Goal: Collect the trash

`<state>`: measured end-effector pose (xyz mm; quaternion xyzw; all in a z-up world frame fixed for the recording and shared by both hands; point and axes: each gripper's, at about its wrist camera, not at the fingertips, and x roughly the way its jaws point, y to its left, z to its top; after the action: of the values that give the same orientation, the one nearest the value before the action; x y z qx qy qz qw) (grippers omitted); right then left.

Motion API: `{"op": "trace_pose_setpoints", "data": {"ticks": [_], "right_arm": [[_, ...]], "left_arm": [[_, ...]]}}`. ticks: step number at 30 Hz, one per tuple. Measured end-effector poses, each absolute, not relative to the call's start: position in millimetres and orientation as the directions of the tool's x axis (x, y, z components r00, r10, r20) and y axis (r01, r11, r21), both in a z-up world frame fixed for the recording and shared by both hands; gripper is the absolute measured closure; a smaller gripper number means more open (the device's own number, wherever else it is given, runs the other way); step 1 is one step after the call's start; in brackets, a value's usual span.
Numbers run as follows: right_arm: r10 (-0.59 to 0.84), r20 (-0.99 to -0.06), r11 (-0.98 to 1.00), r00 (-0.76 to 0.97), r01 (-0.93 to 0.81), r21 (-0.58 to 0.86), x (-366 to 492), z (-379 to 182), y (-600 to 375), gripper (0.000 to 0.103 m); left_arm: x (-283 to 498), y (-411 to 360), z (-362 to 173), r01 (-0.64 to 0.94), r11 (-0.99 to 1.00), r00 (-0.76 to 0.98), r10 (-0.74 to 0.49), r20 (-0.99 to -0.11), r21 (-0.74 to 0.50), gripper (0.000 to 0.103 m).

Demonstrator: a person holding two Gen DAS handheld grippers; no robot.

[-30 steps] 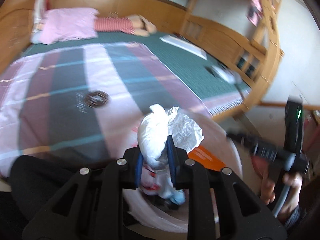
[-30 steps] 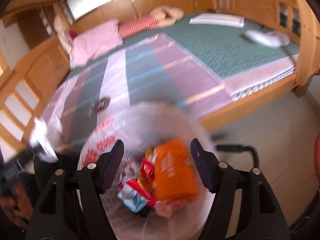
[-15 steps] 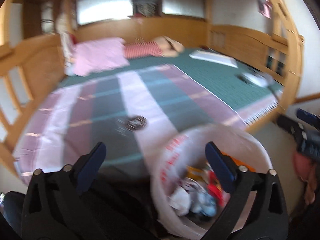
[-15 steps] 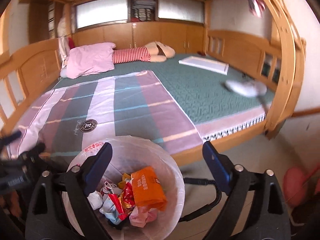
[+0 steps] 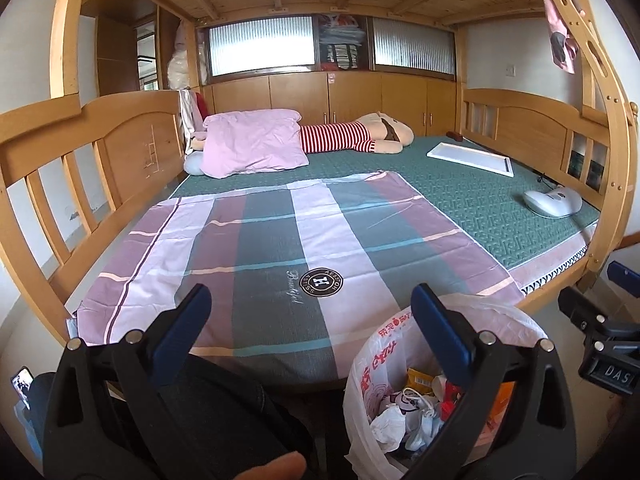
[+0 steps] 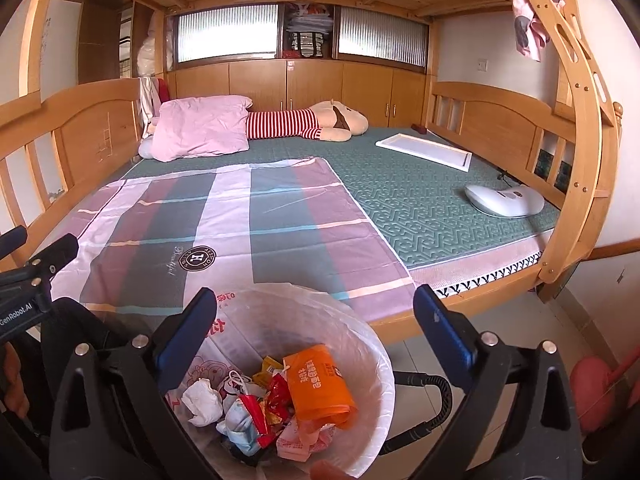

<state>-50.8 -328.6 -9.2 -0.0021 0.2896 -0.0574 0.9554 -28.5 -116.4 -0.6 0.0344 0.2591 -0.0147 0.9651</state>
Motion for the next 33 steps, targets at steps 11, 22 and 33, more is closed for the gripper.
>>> {"op": "trace_pose_setpoints", "data": {"ticks": [11,22,33], "right_arm": [[-0.11,-0.559,0.993,0.822,0.108,-0.036,-50.0,-11.5,-325.5,0.006],[-0.104,-0.561,0.994,0.821,0.105,-0.031,-45.7,-13.1,-325.8,0.006],[-0.108,-0.561,0.994,0.821,0.109,-0.032,-46.1,-13.6,-323.8,0.006]], "left_arm": [[-30.6,-114.9,-1.9,0.045,0.998,0.856,-0.017,-0.517,0.042,0.004],[-29.4,-118.1,-3.2,0.045,0.998,0.851,-0.017,-0.525,0.04,0.004],[-29.0,-120.1,-4.2,0.045,0.998,0.847,-0.018,-0.532,0.037,0.004]]}}
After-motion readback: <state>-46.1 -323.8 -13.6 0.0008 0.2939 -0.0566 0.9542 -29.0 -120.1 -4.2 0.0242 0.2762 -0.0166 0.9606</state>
